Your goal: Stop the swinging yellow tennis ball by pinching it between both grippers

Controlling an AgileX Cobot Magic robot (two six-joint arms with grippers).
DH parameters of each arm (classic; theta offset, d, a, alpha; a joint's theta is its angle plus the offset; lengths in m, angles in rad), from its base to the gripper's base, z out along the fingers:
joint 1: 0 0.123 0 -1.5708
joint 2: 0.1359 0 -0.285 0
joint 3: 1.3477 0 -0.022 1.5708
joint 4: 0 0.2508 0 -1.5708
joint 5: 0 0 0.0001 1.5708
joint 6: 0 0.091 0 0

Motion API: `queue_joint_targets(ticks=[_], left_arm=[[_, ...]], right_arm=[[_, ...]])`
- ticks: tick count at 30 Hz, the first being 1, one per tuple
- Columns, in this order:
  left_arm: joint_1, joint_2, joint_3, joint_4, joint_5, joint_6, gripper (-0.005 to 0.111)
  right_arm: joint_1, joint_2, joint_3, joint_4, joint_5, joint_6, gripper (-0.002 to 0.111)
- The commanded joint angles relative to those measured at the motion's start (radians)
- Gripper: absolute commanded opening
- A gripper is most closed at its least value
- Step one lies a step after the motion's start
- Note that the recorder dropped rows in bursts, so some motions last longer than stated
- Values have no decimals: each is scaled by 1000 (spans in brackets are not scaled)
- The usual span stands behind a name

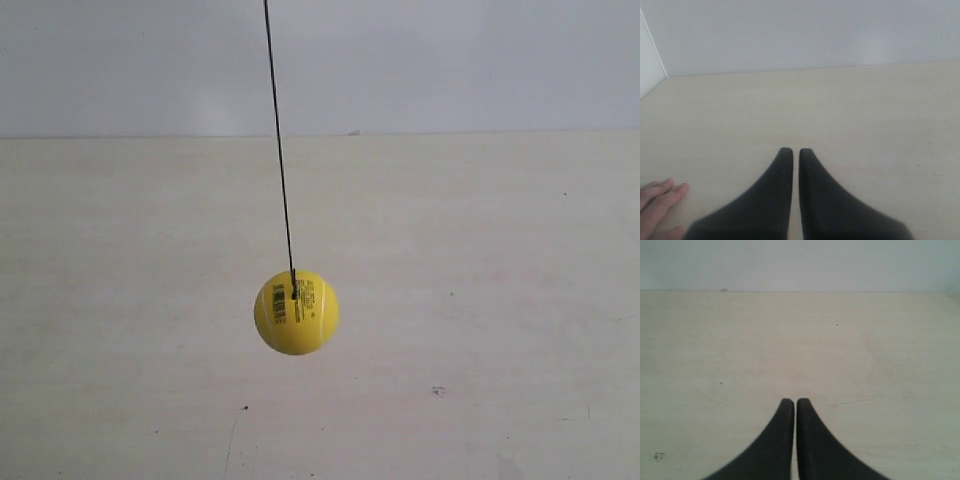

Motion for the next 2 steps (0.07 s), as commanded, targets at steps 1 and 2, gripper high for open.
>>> queue_joint_targets(ticks=[1, 2], left_arm=[[4, -3, 4, 0, 1, 0, 5], [4, -3, 4, 0, 1, 0, 5]], right_arm=[[-6, -6, 0, 5, -6, -5, 0], [-6, -6, 0, 5, -6, -5, 0]])
